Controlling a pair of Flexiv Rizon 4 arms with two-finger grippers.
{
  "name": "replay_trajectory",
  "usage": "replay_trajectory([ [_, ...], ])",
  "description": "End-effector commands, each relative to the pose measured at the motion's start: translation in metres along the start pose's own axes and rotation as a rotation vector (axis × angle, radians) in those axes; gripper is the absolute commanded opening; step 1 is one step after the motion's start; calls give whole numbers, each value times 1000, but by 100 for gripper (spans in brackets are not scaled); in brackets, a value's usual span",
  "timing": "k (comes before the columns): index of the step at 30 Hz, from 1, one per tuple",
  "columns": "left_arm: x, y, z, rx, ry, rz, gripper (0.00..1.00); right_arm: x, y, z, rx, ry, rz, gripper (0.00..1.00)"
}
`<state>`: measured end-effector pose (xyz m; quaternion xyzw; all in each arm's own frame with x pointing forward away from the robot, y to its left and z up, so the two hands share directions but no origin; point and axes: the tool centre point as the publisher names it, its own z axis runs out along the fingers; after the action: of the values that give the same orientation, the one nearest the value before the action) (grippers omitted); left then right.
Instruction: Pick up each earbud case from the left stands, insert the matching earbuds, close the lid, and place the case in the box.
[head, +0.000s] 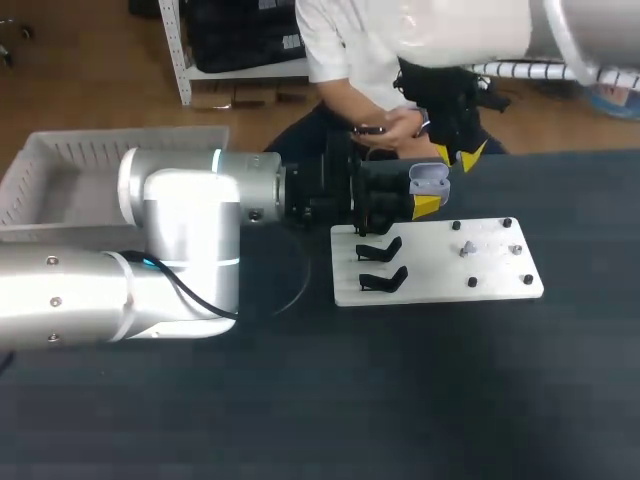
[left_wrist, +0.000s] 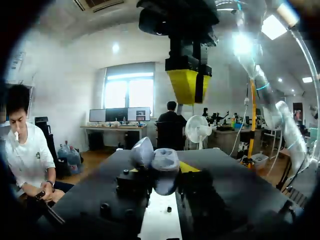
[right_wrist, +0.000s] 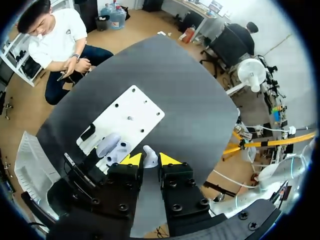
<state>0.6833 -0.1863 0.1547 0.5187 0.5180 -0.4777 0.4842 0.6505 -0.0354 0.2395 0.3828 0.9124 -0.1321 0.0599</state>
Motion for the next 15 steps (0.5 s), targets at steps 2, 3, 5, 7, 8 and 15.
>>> replay_trajectory([
  [2,1,-1,0,-6,-7,5,0,7,7,2,2,-12,10,0],
  [3,1,-1,0,-6,-7,5,0,8,9,2,-10,-1,11,0],
  [5,1,-1,0,-6,-7,5,0,10,12,3,-10,4,11,0],
  [7,1,-1,0,-6,-7,5,0,12,15,4,-22,11,10,0],
  [8,1,-1,0,-6,-7,5,0,14,15,3,-25,16,9,0],
  [15,1,-1,0,-6,-7,5,0,15,23,9,-27,16,0,0],
])
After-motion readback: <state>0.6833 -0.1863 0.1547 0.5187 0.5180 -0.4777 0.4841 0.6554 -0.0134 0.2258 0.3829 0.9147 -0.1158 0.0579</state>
